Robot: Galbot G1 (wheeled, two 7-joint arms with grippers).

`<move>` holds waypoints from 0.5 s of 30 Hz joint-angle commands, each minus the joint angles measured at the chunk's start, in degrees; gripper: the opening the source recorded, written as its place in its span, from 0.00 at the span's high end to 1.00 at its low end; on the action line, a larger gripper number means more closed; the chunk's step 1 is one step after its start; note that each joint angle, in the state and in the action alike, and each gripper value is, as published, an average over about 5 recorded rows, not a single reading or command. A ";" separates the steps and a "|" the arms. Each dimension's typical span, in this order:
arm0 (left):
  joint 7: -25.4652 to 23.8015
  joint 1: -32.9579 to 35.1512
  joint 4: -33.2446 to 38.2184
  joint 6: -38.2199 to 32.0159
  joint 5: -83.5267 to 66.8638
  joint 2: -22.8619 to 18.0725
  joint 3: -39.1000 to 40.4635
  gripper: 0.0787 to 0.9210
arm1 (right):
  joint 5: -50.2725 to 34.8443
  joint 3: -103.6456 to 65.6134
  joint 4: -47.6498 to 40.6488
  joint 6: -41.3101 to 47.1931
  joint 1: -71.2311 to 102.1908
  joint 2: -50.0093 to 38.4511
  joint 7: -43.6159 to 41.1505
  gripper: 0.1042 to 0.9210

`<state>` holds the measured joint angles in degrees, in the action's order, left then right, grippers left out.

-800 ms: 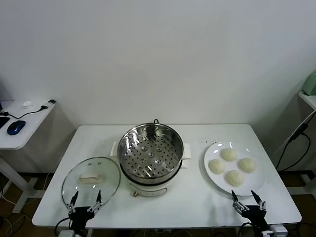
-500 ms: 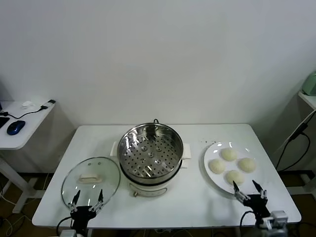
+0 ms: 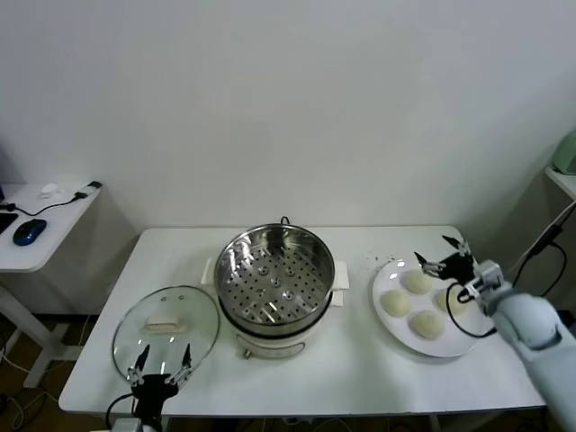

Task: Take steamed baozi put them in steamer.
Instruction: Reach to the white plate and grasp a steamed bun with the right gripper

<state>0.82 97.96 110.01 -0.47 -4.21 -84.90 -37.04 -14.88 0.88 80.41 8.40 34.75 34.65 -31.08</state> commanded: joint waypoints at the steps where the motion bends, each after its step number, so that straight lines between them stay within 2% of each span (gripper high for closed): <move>1: -0.03 0.08 -0.09 -0.05 -0.03 0.07 0.04 0.12 | 6.38 31.12 -13.80 -8.67 -31.38 -10.07 -26.92 0.12; 4: -0.06 0.06 -0.10 -0.03 -0.03 0.02 -0.10 0.12 | 8.85 46.70 -19.45 -14.34 -44.90 -7.23 -34.49 0.12; 7: -0.08 0.00 -0.27 -0.03 -0.02 -0.06 -0.06 0.12 | 8.67 60.26 -24.01 -15.88 -56.18 -2.77 -38.57 0.12; 11: -0.12 0.08 -0.29 -0.10 -0.01 -0.25 0.19 0.12 | 7.13 73.19 -28.17 -15.13 -63.45 3.89 -39.66 0.12; 15: -0.20 0.07 0.00 -0.15 0.08 -0.67 0.29 0.12 | 5.52 78.52 -30.46 -12.12 -63.32 8.64 -36.99 0.12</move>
<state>0.62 98.00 110.11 -0.61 -4.08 -85.58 -36.81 -10.12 56.21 57.72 -0.97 -12.04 39.25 -59.26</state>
